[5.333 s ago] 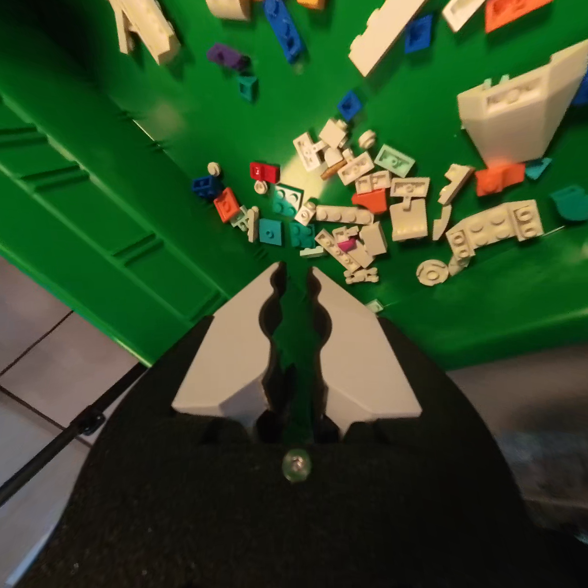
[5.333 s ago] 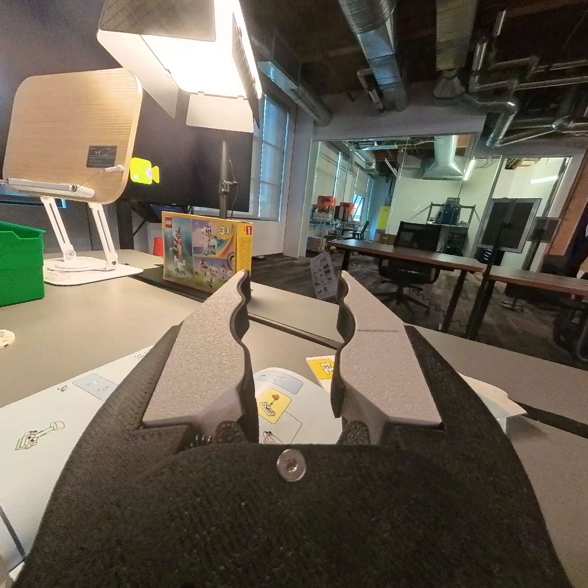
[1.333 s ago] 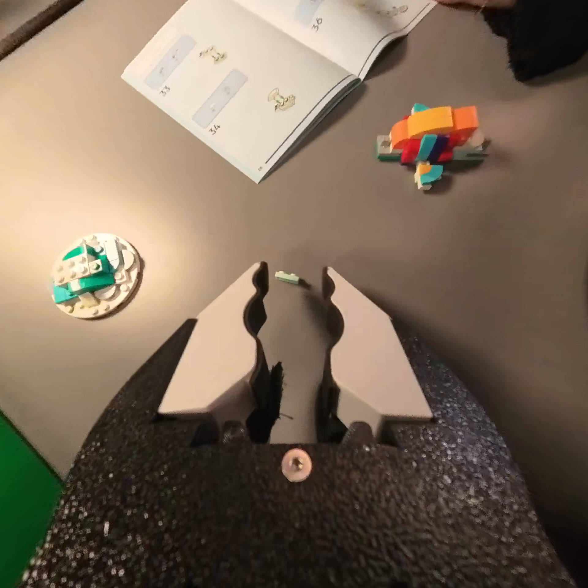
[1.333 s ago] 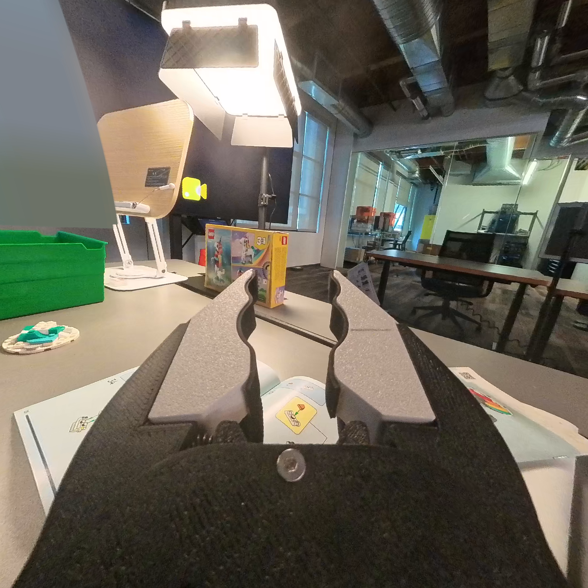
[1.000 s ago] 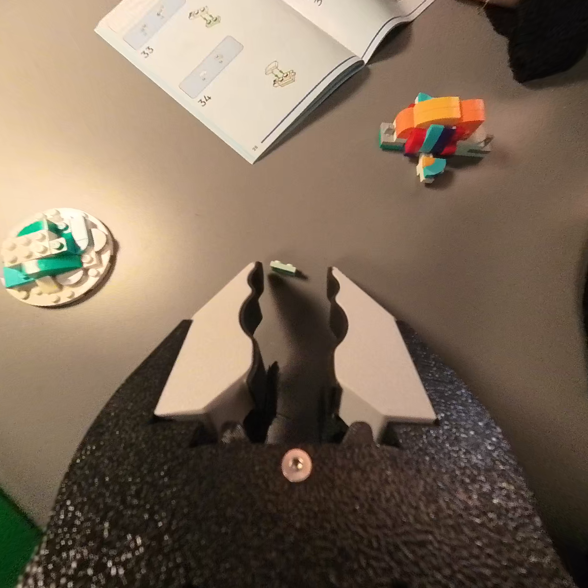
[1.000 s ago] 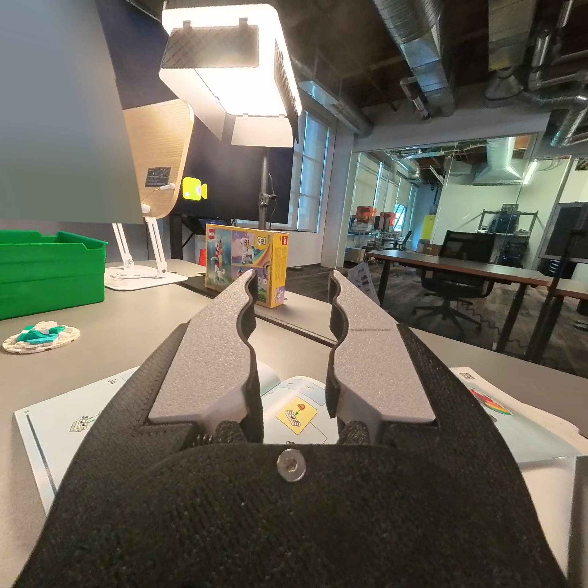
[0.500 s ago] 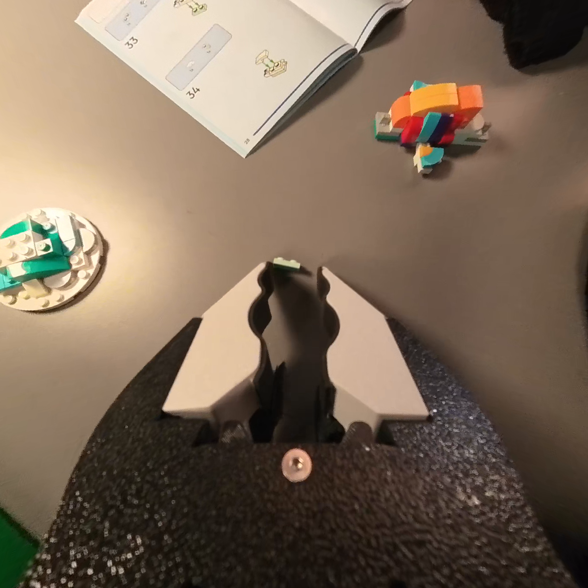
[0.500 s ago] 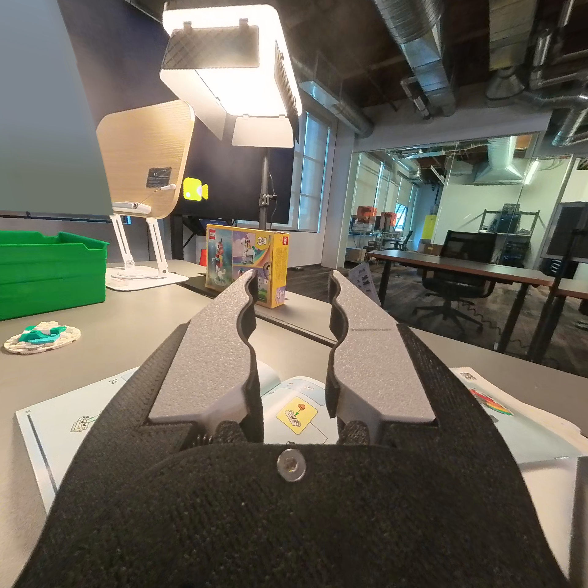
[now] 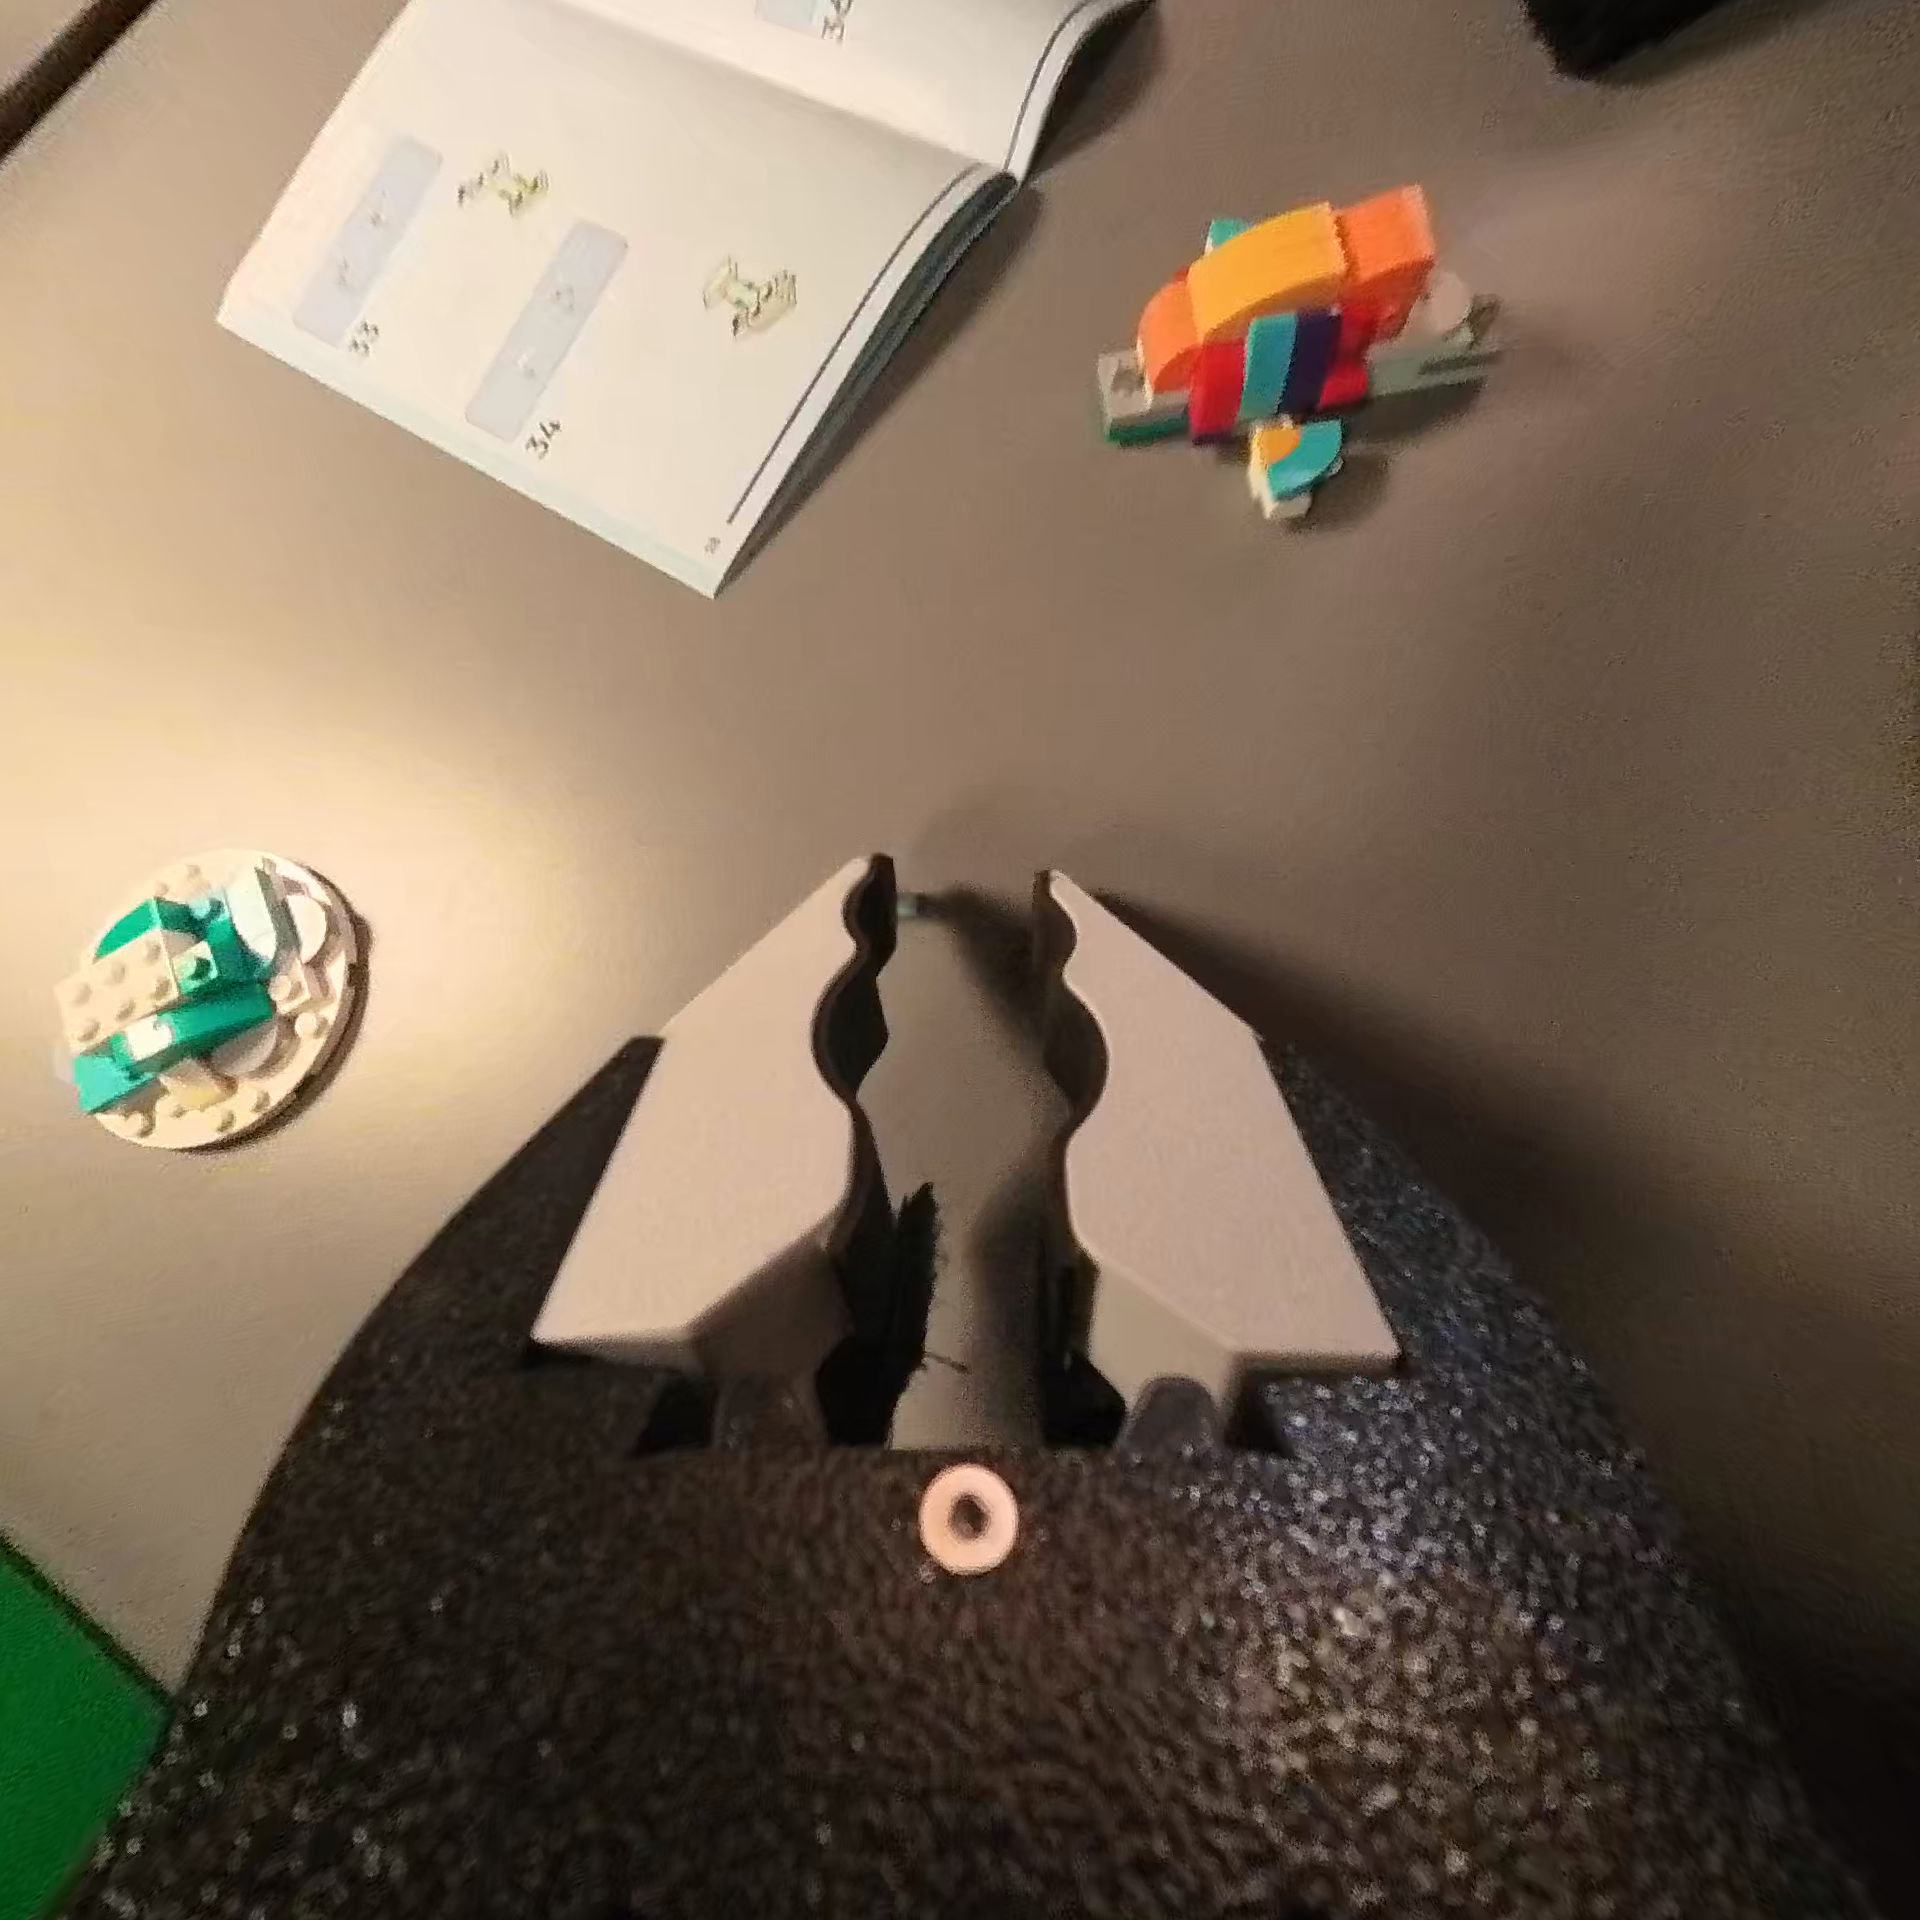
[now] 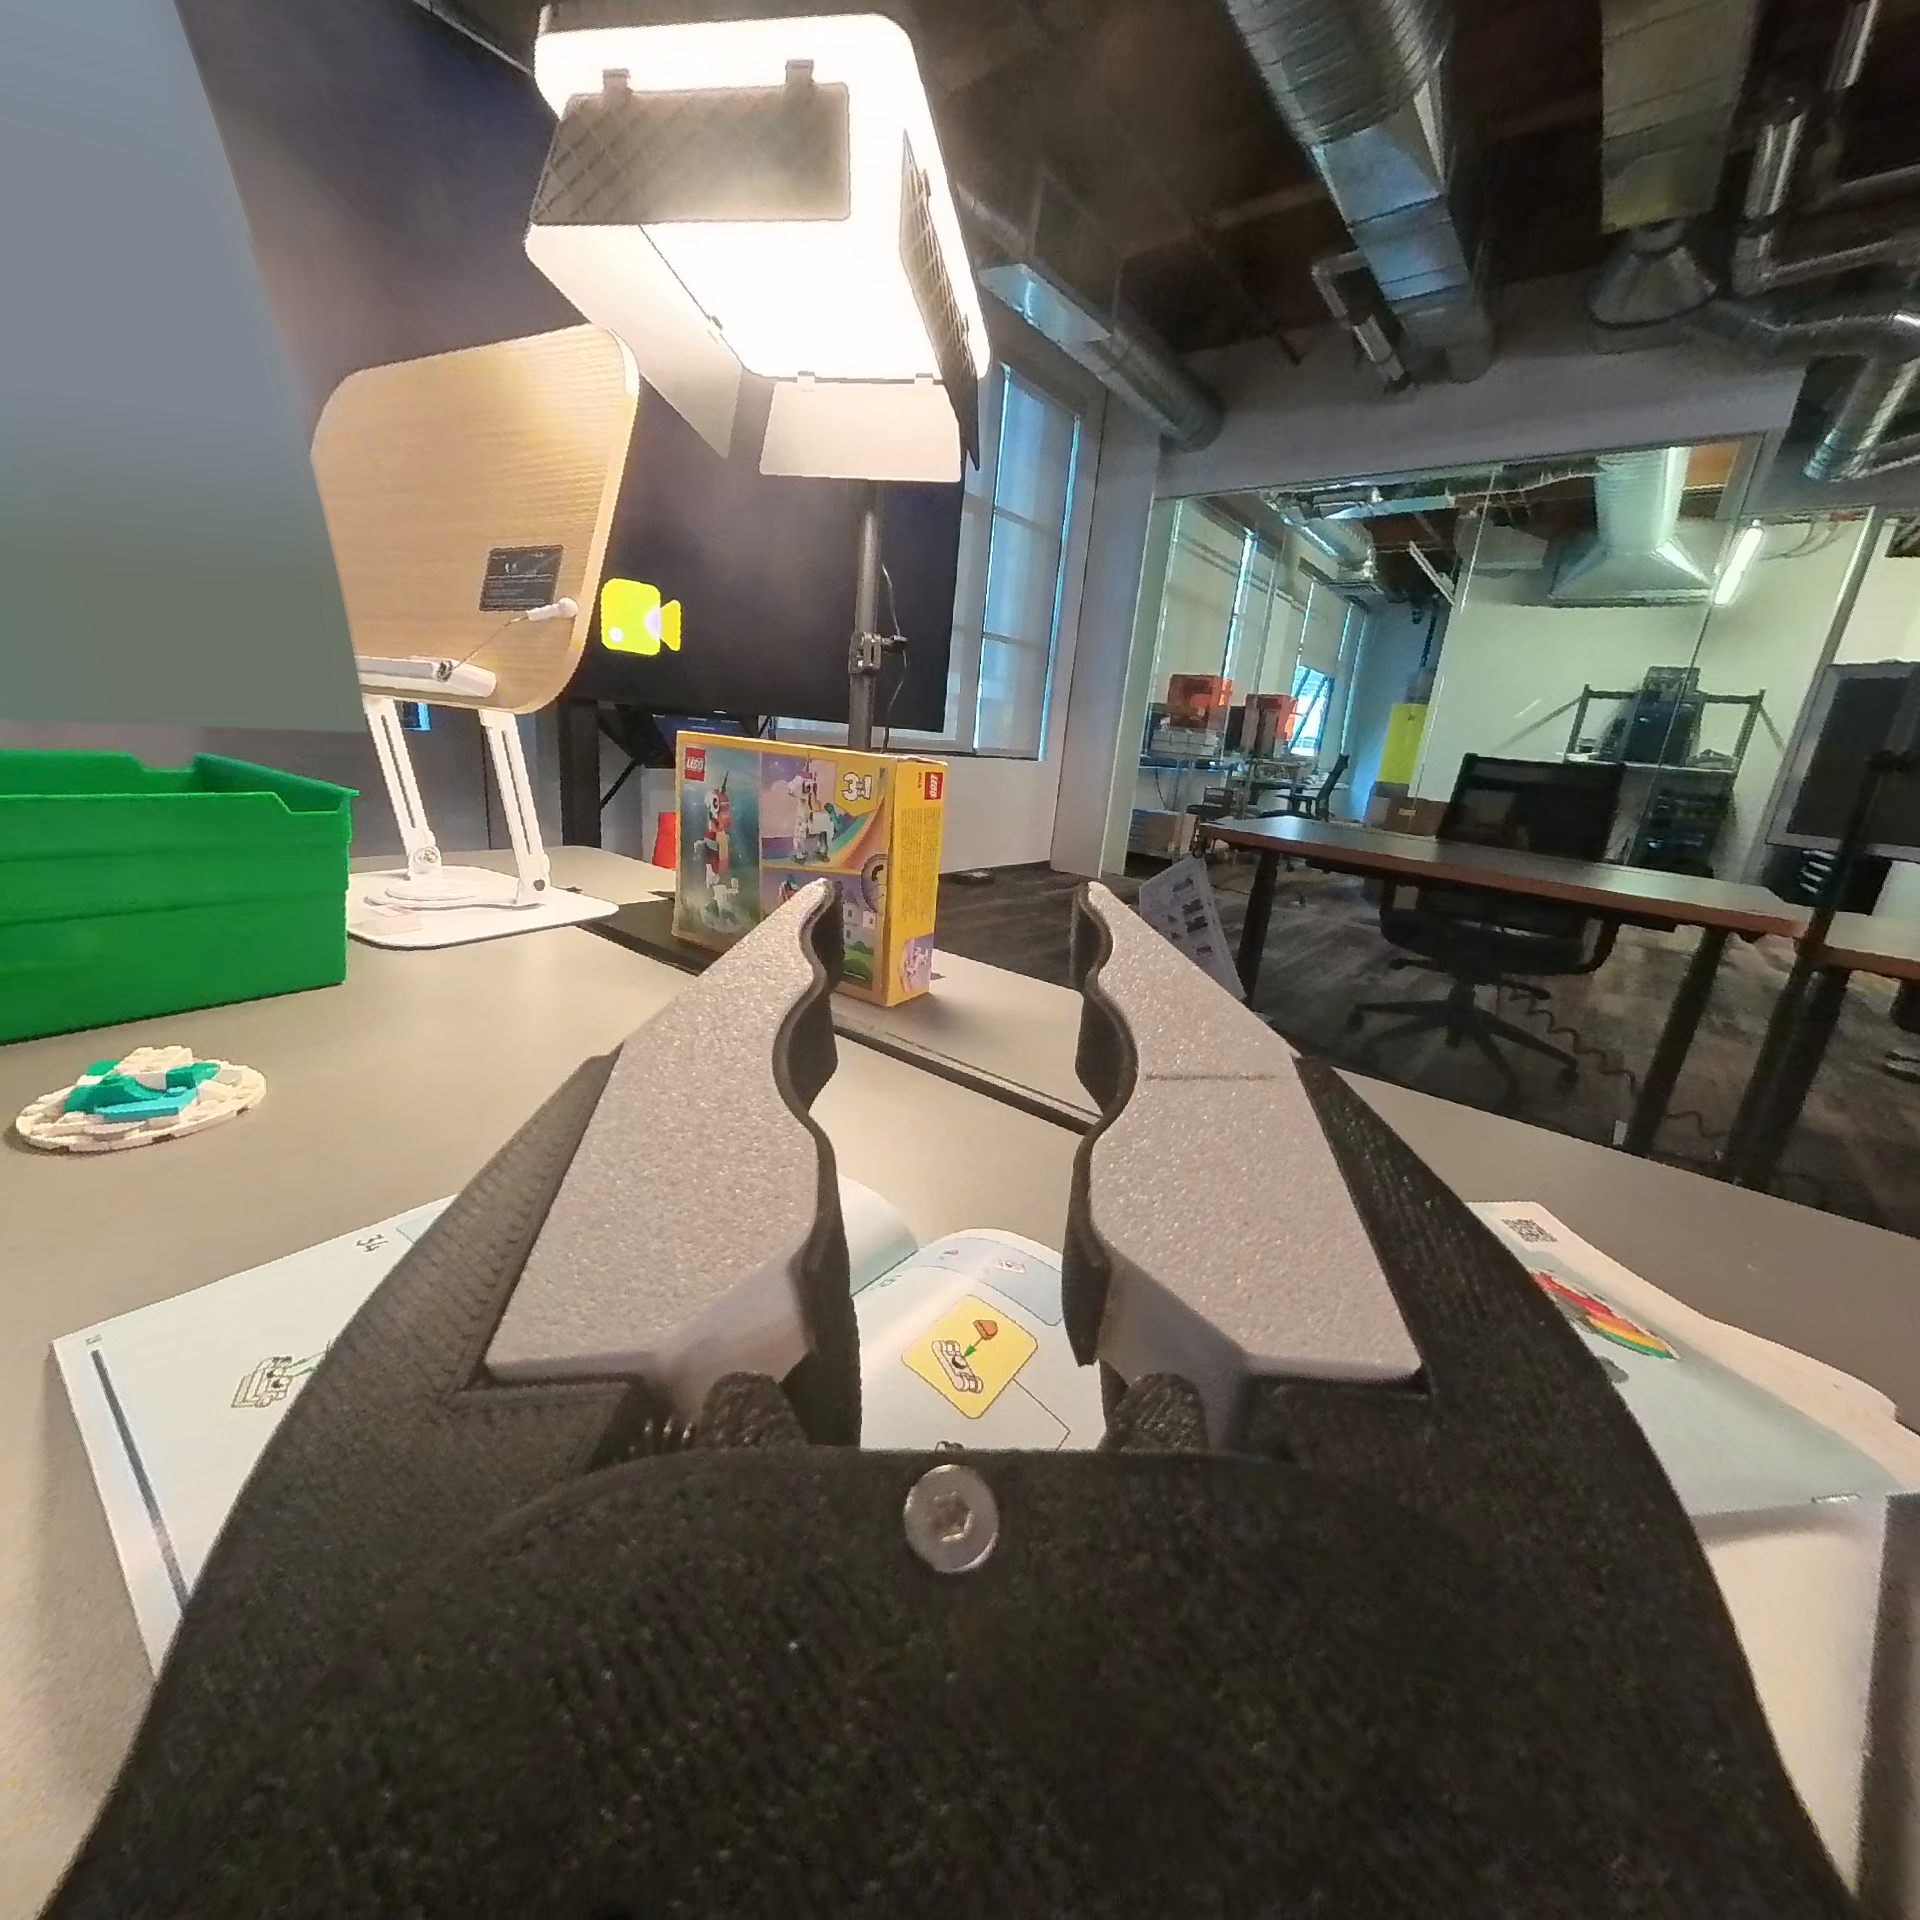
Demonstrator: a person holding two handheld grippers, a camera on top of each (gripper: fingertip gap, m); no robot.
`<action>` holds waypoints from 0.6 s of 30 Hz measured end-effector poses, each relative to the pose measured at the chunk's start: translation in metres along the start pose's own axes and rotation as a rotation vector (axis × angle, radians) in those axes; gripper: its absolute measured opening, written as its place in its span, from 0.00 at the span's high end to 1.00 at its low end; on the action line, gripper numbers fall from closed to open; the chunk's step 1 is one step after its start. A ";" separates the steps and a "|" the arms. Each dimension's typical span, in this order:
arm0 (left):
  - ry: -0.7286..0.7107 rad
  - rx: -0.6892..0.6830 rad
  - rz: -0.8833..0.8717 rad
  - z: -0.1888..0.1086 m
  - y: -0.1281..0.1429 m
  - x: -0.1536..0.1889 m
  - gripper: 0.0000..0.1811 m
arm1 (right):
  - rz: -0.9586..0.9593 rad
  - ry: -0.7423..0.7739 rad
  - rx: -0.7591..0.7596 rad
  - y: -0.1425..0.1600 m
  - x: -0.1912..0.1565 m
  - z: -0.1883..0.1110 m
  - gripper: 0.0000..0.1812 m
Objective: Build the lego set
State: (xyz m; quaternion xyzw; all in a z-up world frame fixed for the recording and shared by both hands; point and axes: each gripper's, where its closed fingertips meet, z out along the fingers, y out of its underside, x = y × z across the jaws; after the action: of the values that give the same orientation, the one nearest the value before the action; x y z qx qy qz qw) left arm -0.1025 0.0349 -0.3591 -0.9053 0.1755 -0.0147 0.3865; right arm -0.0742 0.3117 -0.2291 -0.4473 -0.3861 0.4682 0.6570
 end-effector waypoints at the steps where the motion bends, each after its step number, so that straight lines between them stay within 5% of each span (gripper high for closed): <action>1: 0.003 -0.007 -0.009 0.000 0.002 0.000 0.86 | 0.000 0.000 0.000 0.000 0.000 0.000 0.76; 18: -0.024 -0.007 -0.109 -0.012 0.009 -0.016 0.81 | 0.000 -0.001 0.000 0.000 0.000 0.000 0.76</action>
State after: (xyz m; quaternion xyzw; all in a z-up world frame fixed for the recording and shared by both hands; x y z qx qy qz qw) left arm -0.1225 0.0257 -0.3554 -0.9149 0.1216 -0.0243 0.3842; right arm -0.0743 0.3115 -0.2292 -0.4470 -0.3863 0.4684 0.6569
